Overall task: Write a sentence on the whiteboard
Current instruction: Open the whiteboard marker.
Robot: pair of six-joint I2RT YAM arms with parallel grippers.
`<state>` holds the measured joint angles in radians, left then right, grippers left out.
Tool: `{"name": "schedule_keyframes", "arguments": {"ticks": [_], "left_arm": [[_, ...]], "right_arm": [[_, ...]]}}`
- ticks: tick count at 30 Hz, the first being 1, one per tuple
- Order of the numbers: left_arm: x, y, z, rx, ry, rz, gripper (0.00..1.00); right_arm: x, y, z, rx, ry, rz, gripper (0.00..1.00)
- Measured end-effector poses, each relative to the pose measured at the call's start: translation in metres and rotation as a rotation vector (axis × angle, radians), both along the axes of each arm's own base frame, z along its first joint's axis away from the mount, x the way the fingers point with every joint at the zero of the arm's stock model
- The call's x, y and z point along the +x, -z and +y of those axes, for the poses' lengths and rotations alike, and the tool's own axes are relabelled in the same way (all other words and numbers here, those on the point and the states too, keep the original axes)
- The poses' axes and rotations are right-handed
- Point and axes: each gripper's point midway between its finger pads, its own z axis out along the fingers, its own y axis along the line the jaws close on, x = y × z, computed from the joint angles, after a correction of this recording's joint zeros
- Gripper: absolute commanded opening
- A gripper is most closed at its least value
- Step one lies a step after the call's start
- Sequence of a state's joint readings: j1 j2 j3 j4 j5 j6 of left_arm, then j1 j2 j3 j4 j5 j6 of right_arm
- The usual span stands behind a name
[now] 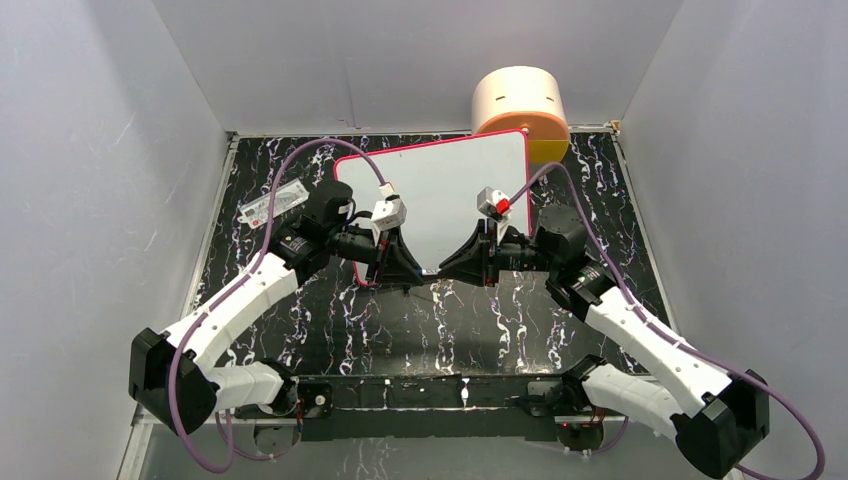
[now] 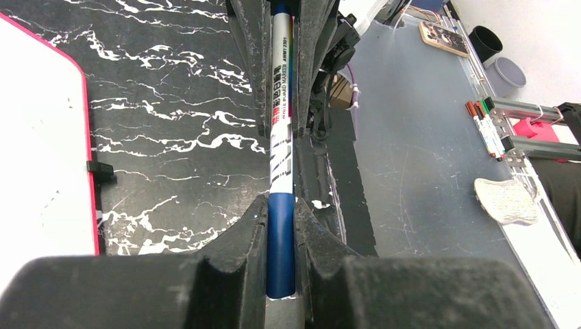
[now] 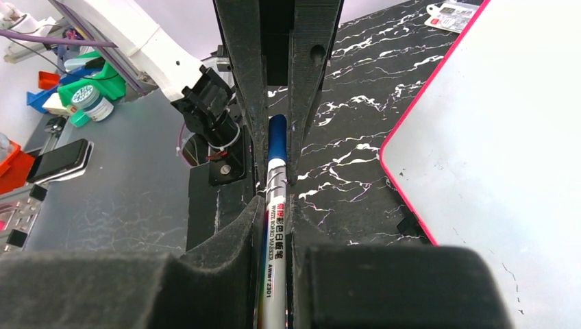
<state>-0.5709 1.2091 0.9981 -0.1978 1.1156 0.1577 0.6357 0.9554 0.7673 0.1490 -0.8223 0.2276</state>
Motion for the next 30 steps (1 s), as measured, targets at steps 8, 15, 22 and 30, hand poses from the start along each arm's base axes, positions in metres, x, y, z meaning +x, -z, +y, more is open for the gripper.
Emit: {"name": "schedule_keyframes", "arguments": {"ticks": [8, 15, 22, 30], "left_arm": [[0.014, 0.001, 0.013, 0.017, -0.067, -0.034, 0.00], [0.023, 0.010, 0.019, 0.060, -0.119, -0.031, 0.00], [0.033, 0.030, 0.015, 0.150, -0.211, 0.017, 0.00], [0.011, 0.081, -0.008, 0.317, -0.280, 0.048, 0.00]], "right_arm": [[0.005, -0.008, -0.019, 0.004, 0.055, -0.036, 0.00], [0.007, -0.011, -0.035, -0.003, 0.099, -0.070, 0.00], [0.015, -0.012, -0.051, -0.035, 0.227, -0.133, 0.00], [0.030, -0.027, -0.077, -0.032, 0.436, -0.248, 0.00]]}}
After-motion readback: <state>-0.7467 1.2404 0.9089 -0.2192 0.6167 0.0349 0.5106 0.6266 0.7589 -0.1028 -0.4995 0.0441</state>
